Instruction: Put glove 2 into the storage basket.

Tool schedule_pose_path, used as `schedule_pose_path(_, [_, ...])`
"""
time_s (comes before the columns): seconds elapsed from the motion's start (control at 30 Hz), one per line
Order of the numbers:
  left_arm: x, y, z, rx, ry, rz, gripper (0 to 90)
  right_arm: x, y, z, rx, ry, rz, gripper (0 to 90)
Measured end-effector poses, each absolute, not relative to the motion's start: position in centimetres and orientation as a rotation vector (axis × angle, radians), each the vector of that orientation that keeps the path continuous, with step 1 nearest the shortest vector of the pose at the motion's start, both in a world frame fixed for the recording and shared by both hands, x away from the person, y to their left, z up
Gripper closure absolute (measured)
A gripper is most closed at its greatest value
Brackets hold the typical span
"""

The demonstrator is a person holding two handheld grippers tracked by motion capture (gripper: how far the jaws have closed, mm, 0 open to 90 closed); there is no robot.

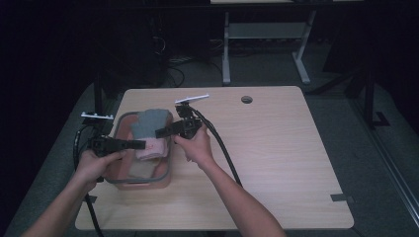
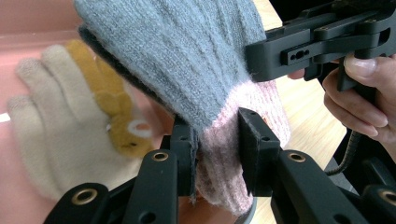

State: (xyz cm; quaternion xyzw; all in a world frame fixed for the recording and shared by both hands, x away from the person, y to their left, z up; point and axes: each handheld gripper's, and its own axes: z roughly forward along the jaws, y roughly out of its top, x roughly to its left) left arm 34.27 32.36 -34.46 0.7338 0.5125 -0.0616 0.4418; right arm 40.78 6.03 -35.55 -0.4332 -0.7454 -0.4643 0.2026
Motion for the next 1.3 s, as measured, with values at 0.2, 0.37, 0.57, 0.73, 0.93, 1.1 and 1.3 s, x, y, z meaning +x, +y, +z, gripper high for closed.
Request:
schedule_pose_path(0.2, [34.1,33.0,-34.8,1.827,1.287,-0.157,69.5,40.9,6.7,-36.1,-1.201,-2.074,-1.283,74.8])
schedule_pose_path(0.37, [34.1,33.5,-35.4,1.838,1.304,-0.162,69.6,41.0,7.4,-36.7,-1.194,-2.081,-1.263,74.8])
schedule_pose_path(0.57, [34.0,33.8,-35.8,1.843,1.325,-0.162,69.6,41.0,8.0,-37.3,-1.19,-2.088,-1.242,74.7])
schedule_pose_path(0.73, [34.0,34.1,-36.3,1.844,1.339,-0.165,69.7,41.1,8.5,-37.9,-1.19,-2.093,-1.225,74.6])
schedule_pose_path(0.93, [33.8,34.5,-36.7,1.845,1.36,-0.165,69.6,41.1,9.1,-38.4,-1.18,-2.111,-1.206,74.2])
schedule_pose_path(1.1, [33.7,34.5,-37.2,1.859,1.378,-0.15,69.6,41.1,9.4,-38.7,-1.179,-2.129,-1.184,74.0])
schedule_pose_path(1.3, [33.7,34.8,-37.7,1.871,1.39,-0.147,69.6,41.2,9.8,-39.1,-1.182,-2.143,-1.163,73.1])
